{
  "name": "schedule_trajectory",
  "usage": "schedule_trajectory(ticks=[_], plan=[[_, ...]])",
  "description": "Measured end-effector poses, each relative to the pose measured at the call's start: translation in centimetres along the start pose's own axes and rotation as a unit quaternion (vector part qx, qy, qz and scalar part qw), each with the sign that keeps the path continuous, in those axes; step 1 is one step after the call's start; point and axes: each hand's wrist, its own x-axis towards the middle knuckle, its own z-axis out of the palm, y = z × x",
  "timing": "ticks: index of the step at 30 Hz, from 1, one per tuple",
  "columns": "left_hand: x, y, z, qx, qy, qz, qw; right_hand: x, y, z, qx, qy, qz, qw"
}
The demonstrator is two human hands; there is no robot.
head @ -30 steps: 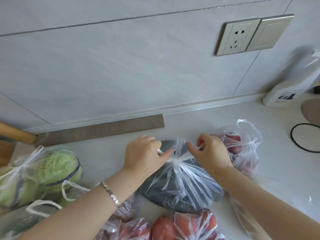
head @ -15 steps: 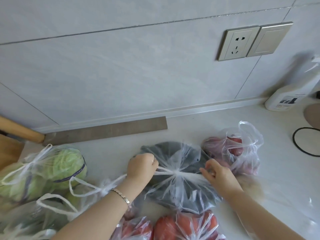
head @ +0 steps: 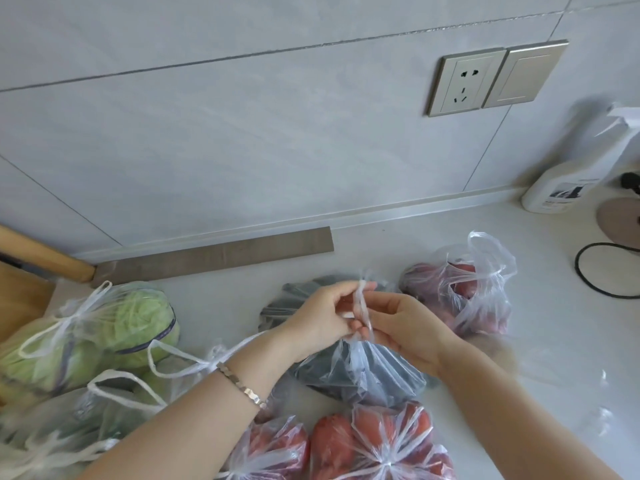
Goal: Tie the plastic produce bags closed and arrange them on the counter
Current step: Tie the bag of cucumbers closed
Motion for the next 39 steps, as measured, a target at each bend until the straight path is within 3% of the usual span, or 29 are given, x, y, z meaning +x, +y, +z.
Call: schedule_trajectory(ticks=[4,7,10,14,17,20,23,26,28,30,32,34,36,38,39], plan=[[-0.2,-1.0,0.0,0.147,-0.025,0.068,0.987,-0.8,0.2,0.1,-0.086,-0.022,-0.005,0.996],[0.0,-1.3,0.0,0.224,0.033,0.102,0.969,-0.6,1.0,-0.8,-0.104,0.085,-0.016,0.991],[-0.2,-2.1,-1.2,0.241,0.063,0.073,0.966,-0.3,2.7,-3.0,-0.049,0.155,0.044,0.986],[-0.5,-4.1,-3.0,0.3,0.007,-0.003,0.954,0.3,4.9,-5.7,-0.099,0.161,0.16,0.969],[0.1,-3.9,-2.4,0.374,-0.04,-0.015,0.926,2.0,5.3,-5.9,-0.142,0.215,0.144,0.955],[0.8,-2.4,-2.3,0.27,-0.026,-0.005,0.962,3.7,4.0,-5.8,-0.197,0.263,0.086,0.94],[0.6,-0.5,-2.7,0.044,0.017,0.017,0.999,5.0,2.7,-5.6,-0.242,0.278,0.06,0.928],[0.1,0.0,-2.3,-0.206,0.021,0.035,0.978,6.1,1.6,-4.8,-0.24,0.286,0.032,0.927],[-0.4,-0.5,-2.2,-0.184,0.003,0.019,0.983,6.8,0.9,-4.8,-0.208,0.313,0.035,0.926],[-0.6,-1.1,-2.5,-0.017,-0.021,-0.018,0.999,7.2,0.6,-4.9,-0.162,0.332,0.052,0.928],[-0.4,-1.2,-3.1,0.159,-0.03,-0.049,0.986,7.2,0.5,-5.0,-0.12,0.342,0.062,0.93],[-0.1,-0.8,-3.6,0.229,-0.016,-0.048,0.972,7.2,0.5,-5.3,-0.109,0.356,0.059,0.926],[0.5,-0.9,-4.0,0.16,0.025,-0.066,0.985,7.0,0.5,-5.6,-0.119,0.356,0.062,0.925],[1.2,-2.2,-4.2,-0.017,0.09,-0.12,0.988,6.7,1.1,-5.7,-0.139,0.345,0.082,0.925],[1.4,-3.2,-4.1,-0.116,0.131,-0.148,0.973,6.5,1.7,-5.7,-0.151,0.339,0.097,0.924]])
